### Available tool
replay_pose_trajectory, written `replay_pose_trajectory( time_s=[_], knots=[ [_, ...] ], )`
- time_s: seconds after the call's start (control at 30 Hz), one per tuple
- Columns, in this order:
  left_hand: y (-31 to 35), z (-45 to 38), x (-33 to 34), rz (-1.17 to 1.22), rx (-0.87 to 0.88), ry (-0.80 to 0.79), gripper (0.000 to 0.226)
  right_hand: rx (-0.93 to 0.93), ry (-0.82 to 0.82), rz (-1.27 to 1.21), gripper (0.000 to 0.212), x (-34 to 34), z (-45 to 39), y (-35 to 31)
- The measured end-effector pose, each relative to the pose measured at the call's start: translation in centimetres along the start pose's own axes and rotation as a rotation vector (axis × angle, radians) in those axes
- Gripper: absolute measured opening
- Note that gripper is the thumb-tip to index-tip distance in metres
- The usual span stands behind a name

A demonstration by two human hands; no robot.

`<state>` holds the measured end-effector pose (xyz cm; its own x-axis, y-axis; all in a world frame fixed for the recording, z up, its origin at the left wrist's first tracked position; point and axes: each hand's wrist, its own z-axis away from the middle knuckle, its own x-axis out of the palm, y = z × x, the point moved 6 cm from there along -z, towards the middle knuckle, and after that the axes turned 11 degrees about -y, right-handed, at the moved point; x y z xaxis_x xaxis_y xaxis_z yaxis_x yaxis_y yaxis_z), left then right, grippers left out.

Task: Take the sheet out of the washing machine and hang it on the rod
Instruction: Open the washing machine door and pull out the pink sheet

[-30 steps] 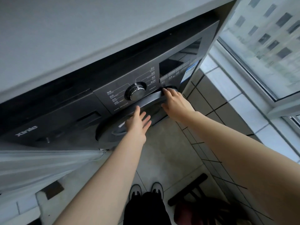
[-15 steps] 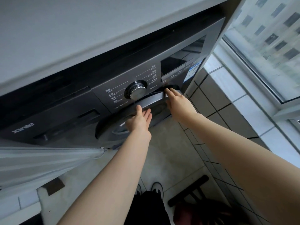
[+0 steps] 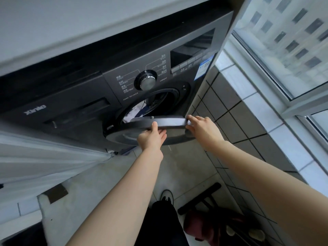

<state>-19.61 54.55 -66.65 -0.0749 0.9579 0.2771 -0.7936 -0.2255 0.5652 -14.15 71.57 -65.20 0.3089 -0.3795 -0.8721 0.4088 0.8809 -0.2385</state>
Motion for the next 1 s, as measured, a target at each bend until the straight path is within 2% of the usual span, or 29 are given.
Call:
replay_pose_trajectory(
  time_s=[0.23,0.5,0.73,0.8,0.9,1.0],
  knots=[
    [-2.1,3.0,-4.6,-0.140,0.000,-0.041,0.022,-0.004,0.035,-0.070,0.035,3.4,7.5,-1.6],
    [-3.0,5.2,-10.9,-0.297,-0.006,-0.104,0.022,0.035,-0.031,-0.201,0.033,8.2,14.3,-6.0],
    [-2.6,7.8,-17.5,-0.552,0.149,-0.076,0.010,0.093,-0.150,-0.293,0.020,12.9,19.2,-11.5],
    [-2.8,8.7,-19.0,-0.614,0.167,-0.106,0.020,0.136,-0.194,-0.339,0.020,14.2,19.9,-13.2],
    [-2.8,9.3,-21.7,-0.673,0.192,-0.130,0.049,0.157,-0.246,-0.414,0.020,15.8,20.3,-16.0],
    [-2.1,9.4,-24.2,-0.737,0.232,-0.096,0.060,0.145,-0.292,-0.491,0.028,17.1,20.3,-18.5]
  ],
)
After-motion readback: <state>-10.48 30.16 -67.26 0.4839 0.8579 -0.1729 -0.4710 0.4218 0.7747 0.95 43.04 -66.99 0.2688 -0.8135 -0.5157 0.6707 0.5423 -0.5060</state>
